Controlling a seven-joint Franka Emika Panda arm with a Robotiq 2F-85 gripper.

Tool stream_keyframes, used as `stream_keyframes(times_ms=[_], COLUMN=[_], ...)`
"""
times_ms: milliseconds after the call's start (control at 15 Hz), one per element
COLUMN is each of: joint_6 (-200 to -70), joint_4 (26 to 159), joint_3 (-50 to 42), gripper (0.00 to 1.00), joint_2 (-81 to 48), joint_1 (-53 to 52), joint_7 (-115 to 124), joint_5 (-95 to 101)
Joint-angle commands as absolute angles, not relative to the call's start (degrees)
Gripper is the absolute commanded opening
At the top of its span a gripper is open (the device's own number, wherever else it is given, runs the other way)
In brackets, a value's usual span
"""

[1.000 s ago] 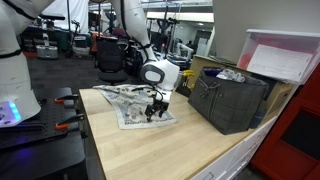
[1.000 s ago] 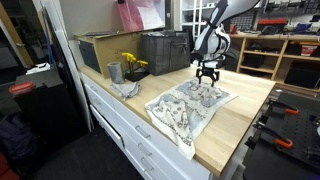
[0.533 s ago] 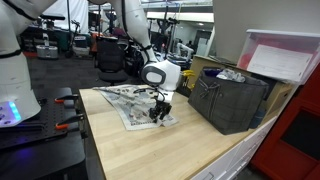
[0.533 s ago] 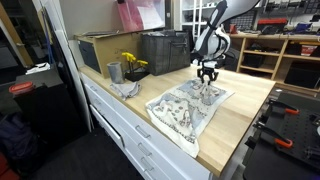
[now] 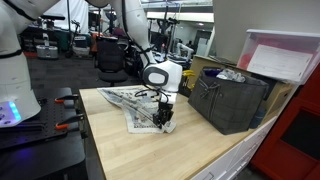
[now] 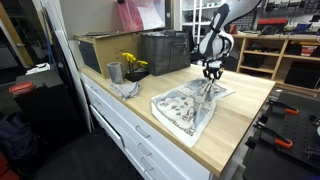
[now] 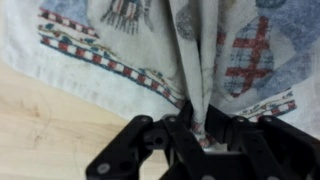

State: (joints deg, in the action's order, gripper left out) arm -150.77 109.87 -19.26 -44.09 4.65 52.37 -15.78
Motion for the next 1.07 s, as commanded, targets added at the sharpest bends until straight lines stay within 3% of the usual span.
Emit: stream_keyframes(times_ms=[0,400,467,533,1000], joint_6=[-151.51,-150.77,-150.48,-150.34,-148.15], joint_4=[107.72,104.79,104.34,104.26,109.59], joint_3=[-23.98,-28.32,-28.23,-28.14,-25.26], gripper=[0.03,0.03,0.26,0.4,0.92], joint_2=[-47.83,-50.88,-51.02,-50.86,-44.4], joint_1=[3.13,1.74,1.85,1.8,3.25], joint_7=[55.99,58.98,59.28,59.4,55.56], joint_5=[-10.5,-4.62,-4.59,-4.38,-5.68])
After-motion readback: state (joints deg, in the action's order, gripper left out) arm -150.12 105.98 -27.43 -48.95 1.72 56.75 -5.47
